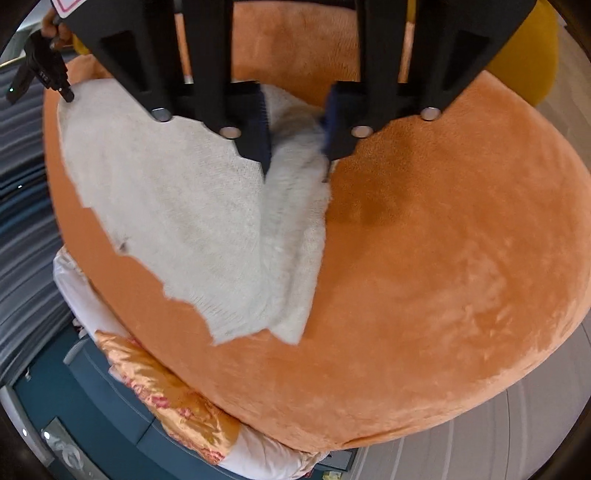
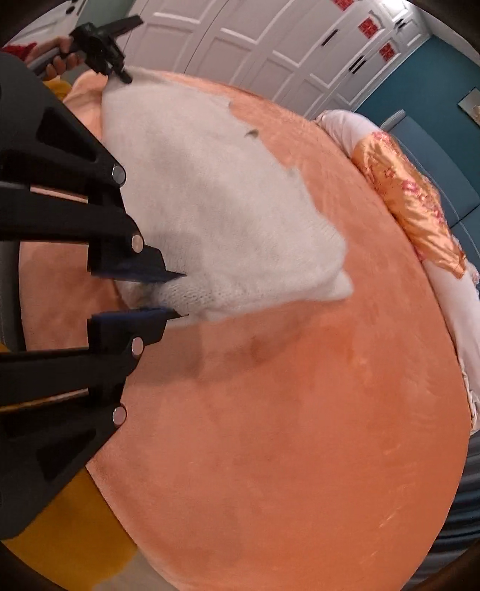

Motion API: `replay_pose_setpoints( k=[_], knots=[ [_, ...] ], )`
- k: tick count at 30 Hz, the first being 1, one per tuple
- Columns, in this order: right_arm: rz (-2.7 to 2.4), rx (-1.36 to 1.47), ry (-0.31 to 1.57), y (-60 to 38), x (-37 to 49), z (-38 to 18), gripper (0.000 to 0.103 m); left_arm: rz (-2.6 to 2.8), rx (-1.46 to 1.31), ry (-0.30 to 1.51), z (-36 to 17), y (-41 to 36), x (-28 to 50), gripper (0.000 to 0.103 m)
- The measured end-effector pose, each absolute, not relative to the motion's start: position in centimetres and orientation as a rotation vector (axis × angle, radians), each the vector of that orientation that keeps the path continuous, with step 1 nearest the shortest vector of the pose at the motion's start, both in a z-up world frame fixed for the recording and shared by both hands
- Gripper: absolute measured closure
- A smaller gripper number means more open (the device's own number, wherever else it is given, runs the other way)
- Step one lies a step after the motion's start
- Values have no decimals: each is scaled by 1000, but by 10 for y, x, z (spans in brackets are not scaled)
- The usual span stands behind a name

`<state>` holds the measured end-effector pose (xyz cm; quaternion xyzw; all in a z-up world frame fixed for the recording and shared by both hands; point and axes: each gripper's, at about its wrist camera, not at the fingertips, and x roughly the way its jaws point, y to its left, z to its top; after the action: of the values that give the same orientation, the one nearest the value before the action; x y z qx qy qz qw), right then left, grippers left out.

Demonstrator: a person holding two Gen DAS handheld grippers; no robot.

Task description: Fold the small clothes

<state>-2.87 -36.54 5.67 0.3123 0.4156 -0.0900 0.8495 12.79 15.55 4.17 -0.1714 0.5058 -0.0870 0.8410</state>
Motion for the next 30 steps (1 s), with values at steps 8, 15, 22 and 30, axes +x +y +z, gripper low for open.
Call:
replay_pose_setpoints(
  k=[8, 15, 22, 30],
  knots=[
    [-241, 595, 1056, -377, -76, 53, 96, -154, -230, 1143, 44, 186, 86, 94],
    [-224, 489, 1193, -367, -67, 41, 91, -123, -272, 1180, 18, 185, 74, 88],
    [-207, 485, 954, -379, -56, 106, 50, -195, -266, 970, 88, 183, 77, 44],
    [-231, 403, 851, -367, 65, 102, 34, -244, -303, 977, 74, 117, 193, 30]
  ],
)
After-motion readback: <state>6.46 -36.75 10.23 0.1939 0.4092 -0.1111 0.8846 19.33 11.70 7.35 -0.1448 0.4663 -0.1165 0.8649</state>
